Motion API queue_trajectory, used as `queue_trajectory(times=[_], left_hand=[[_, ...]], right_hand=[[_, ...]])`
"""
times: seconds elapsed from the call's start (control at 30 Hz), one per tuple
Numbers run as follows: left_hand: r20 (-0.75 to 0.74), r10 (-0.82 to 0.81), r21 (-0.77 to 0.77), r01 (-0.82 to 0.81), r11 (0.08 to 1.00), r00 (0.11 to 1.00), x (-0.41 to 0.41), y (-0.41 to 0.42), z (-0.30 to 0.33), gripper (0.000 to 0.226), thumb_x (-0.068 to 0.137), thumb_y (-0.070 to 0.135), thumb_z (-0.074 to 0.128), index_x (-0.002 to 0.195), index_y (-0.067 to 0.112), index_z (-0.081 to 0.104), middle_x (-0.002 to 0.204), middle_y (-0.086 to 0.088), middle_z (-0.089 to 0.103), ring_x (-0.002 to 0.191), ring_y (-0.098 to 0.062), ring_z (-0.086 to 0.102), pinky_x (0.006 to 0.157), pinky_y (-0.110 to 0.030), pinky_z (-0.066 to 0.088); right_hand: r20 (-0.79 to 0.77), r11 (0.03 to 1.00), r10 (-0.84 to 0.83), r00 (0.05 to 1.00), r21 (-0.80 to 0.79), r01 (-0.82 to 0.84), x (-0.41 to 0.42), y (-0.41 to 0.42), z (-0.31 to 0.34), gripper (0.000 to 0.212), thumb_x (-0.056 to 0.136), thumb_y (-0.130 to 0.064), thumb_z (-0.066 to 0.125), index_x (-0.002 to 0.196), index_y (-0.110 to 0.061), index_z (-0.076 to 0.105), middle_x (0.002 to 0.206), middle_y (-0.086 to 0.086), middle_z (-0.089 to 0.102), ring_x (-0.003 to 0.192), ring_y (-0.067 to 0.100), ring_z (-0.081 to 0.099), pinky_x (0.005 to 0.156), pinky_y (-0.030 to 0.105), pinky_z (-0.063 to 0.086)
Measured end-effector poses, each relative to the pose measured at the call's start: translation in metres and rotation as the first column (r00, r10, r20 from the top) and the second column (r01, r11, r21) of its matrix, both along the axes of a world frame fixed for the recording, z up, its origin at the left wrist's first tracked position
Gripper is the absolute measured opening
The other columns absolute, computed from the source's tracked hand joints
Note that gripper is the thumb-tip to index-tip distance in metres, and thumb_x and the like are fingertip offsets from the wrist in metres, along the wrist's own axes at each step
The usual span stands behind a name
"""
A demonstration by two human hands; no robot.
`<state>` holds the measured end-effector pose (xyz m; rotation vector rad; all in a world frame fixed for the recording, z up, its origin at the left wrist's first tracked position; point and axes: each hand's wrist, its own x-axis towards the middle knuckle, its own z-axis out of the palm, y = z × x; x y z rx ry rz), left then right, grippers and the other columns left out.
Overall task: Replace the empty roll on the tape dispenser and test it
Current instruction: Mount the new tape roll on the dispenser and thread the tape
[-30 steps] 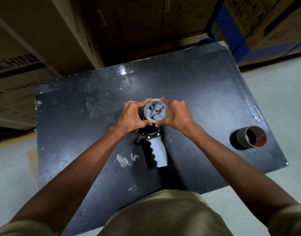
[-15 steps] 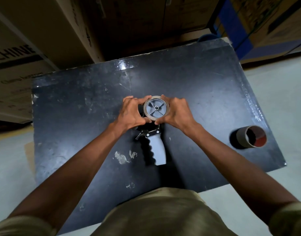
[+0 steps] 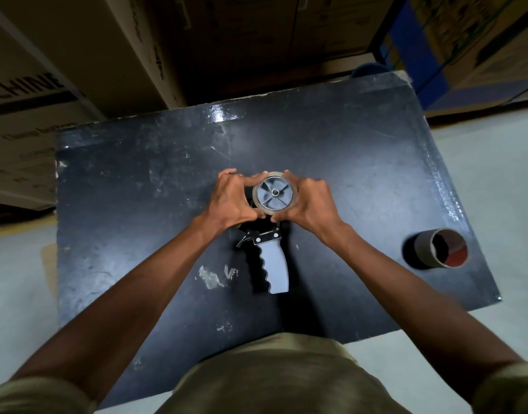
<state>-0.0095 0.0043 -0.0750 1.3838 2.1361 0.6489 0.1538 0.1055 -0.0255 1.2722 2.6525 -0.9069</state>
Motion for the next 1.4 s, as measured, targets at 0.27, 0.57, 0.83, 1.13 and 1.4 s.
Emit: queue_trajectory(times=[0.27,0.57,0.83,1.13,1.4], left_hand=[[-0.045,-0.028,-0.006,0.028,1.000,0.999,0.001,0.004,-0.002,0.101,0.043,0.050,0.080,0.138,0.023,0.058,0.110,0.000,0.078,0.105,-0.017,0.071,0.117,-0.029,0.020],[-0.127,-0.063,0.004,0.064,0.998,0.990,0.003,0.003,-0.002,0.101,0.047,0.049,0.089,0.139,0.020,0.056,0.108,-0.003,0.078,0.107,-0.021,0.071,0.117,-0.035,0.020],[-0.190,-0.146,-0.117,0.125,0.985,0.971,0.002,-0.009,0.021,0.117,0.060,0.047,0.091,0.157,0.026,0.030,0.157,-0.007,0.044,0.147,-0.021,0.039,0.122,-0.054,-0.001],[-0.304,0.095,0.008,-0.097,0.995,0.948,0.012,-0.053,0.005,0.052,0.068,0.052,0.086,0.114,0.033,0.074,0.163,-0.009,0.031,0.147,-0.028,0.035,0.119,-0.053,0.009],[-0.322,0.131,0.026,-0.130,0.991,0.937,0.020,-0.041,0.003,0.028,0.079,0.045,0.078,0.103,0.029,0.080,0.162,-0.007,0.035,0.143,-0.029,0.036,0.113,-0.050,0.015]], right_hand=[[-0.008,1.000,-0.001,1.000,0.001,0.001,0.001,0.000,-0.001,0.105,0.051,-0.046,0.098,0.142,-0.013,0.057,0.117,0.014,0.076,0.108,0.032,0.071,0.095,0.040,0.054],[-0.026,1.000,-0.008,1.000,-0.007,0.008,0.003,-0.004,0.001,0.099,0.051,-0.045,0.098,0.138,-0.015,0.061,0.111,0.011,0.077,0.104,0.030,0.072,0.092,0.041,0.056],[-0.022,1.000,-0.004,1.000,-0.026,0.003,0.006,-0.007,-0.004,0.092,0.061,-0.039,0.095,0.141,-0.014,0.055,0.119,0.011,0.074,0.113,0.032,0.068,0.091,0.035,0.051],[0.016,0.995,0.010,1.000,-0.099,-0.008,0.005,-0.009,-0.005,0.120,0.067,-0.033,0.095,0.161,-0.013,0.024,0.141,0.011,0.062,0.131,0.030,0.057,0.103,0.030,0.043],[-0.269,0.942,-0.268,0.925,-0.272,0.194,0.031,-0.044,-0.017,0.092,0.079,-0.033,0.085,0.155,-0.016,0.036,0.144,0.009,0.058,0.134,0.027,0.054,0.110,0.043,0.046]])
